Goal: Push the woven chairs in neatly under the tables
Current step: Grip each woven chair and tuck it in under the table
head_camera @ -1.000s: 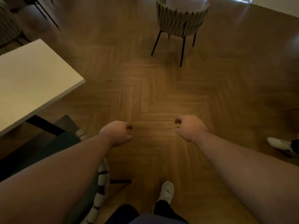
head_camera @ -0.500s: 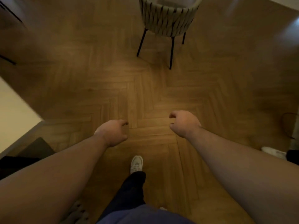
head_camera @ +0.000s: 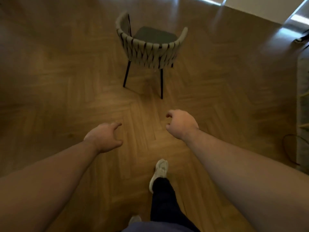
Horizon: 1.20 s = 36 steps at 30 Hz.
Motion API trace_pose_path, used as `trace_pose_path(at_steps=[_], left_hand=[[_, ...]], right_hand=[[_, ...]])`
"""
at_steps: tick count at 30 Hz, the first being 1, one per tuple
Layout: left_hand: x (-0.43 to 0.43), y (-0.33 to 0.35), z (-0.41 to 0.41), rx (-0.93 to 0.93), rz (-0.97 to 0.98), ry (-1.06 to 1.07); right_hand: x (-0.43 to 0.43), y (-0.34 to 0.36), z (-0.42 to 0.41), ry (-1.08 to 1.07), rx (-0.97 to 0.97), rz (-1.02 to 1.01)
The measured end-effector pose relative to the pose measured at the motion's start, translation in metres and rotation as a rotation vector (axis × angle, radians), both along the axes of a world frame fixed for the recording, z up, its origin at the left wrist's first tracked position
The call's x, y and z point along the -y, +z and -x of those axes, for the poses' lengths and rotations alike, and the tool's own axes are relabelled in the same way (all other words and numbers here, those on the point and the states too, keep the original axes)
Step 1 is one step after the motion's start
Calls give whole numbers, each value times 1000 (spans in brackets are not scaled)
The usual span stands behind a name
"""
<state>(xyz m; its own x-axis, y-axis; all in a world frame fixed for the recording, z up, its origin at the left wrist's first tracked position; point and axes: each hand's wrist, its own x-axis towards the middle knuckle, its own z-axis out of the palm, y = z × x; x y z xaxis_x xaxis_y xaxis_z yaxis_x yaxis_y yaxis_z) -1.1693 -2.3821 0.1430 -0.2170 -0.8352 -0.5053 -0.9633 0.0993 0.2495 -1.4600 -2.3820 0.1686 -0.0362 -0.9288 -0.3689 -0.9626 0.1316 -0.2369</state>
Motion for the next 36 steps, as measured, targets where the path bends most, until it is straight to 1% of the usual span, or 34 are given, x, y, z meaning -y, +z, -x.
trace_pose_path(at_steps=[4, 11, 16, 22, 26, 29, 33, 36], left_hand=[[93, -7, 17, 33, -35, 38], [245, 5, 36, 36, -20, 52], [366, -7, 39, 37, 0, -45], [519, -26, 39, 68, 66, -155], [603, -28, 42, 119, 55, -217], [659, -32, 59, 138, 69, -244], [721, -59, 82, 156, 106, -250], [753, -88, 98, 219, 98, -261]], right_hand=[[107, 1, 27, 11, 30, 6], [269, 13, 53, 52, 0, 5], [386, 1, 52, 39, 25, 28], [519, -24, 44, -19, -15, 34], [589, -36, 46, 7, -55, 43], [635, -51, 52, 43, -104, 26], [691, -87, 62, 100, -140, -71], [720, -115, 68, 171, -181, -166]])
